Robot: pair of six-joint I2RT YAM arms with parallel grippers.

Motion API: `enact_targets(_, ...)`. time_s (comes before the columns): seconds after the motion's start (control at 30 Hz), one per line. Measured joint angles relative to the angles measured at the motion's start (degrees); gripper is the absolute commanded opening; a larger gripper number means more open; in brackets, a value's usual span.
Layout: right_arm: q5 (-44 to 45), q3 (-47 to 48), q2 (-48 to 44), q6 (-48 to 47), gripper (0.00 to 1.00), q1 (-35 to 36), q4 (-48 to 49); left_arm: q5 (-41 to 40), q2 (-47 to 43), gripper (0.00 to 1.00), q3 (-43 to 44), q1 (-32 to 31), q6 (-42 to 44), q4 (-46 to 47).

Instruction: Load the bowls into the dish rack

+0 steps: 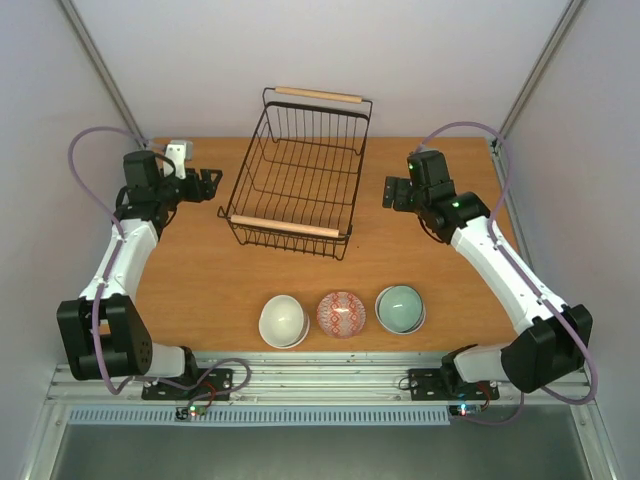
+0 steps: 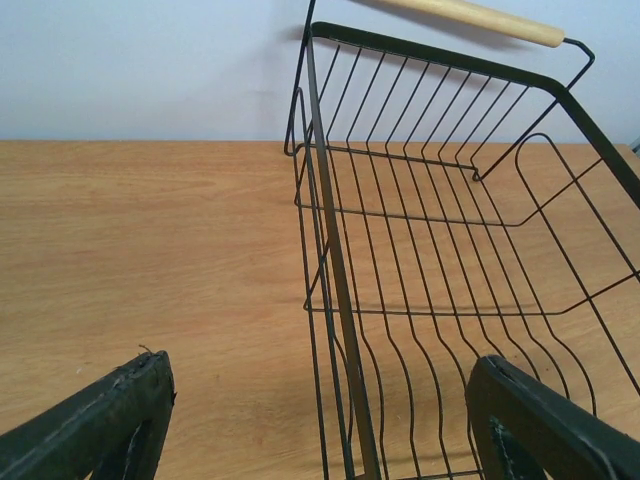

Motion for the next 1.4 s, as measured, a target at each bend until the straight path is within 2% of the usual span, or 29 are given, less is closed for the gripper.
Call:
enact_targets(0.47, -2.32, 3.10, 5.38, -2.10, 0.99, 3.69, 3.02, 0.28, 0.31, 0.80, -0.94, 0.00, 0.04, 0.09)
enact_targets(0.5, -3.10, 4.22, 6.14, -2.32, 0.95, 4.04, 3.50, 0.26, 0.37, 0.80, -0.96, 0.00, 0.04, 0.09)
enact_targets(0.57, -4.76, 7.10, 8.31, -2.67, 0.80, 4.76, 4.17, 0.24, 0.42, 0.80, -1.05, -0.02, 0.04, 0.07)
enact_targets(0.63, -6.78, 10.38, 10.97, -3.02, 0.72, 5.44, 4.52, 0.24, 0.42, 0.80, -1.25, -0.13, 0.07, 0.28)
enact_targets(0.7, -8.90, 13.44, 13.99, -2.84, 0.60, 6.19, 4.66, 0.24, 0.42, 0.80, -1.51, -0.17, 0.07, 0.39)
enact_targets(0.87, -13.51, 18.03, 22.10, -2.23, 0.49, 8.96, 4.55, 0.24, 0.63, 0.80, -1.77, -0.15, 0.07, 0.55)
enact_targets(1.1, -16.26, 18.58, 30.62, -1.68, 0.20, 12.17, 3.32, 0.24, 0.87, 0.80, -2.14, -0.17, 0.09, 0.57)
enact_targets(1.2, -17.05, 19.06, 32.13, -1.40, 0.15, 13.27, 2.27, 0.24, 1.57, 0.80, -2.14, -0.17, 0.07, 0.76)
enact_targets(1.4, -15.34, 20.59, 32.68, -1.20, 0.15, 15.39, -1.49, 0.24, 3.02, 0.80, -2.16, -0.17, 0.07, 0.76)
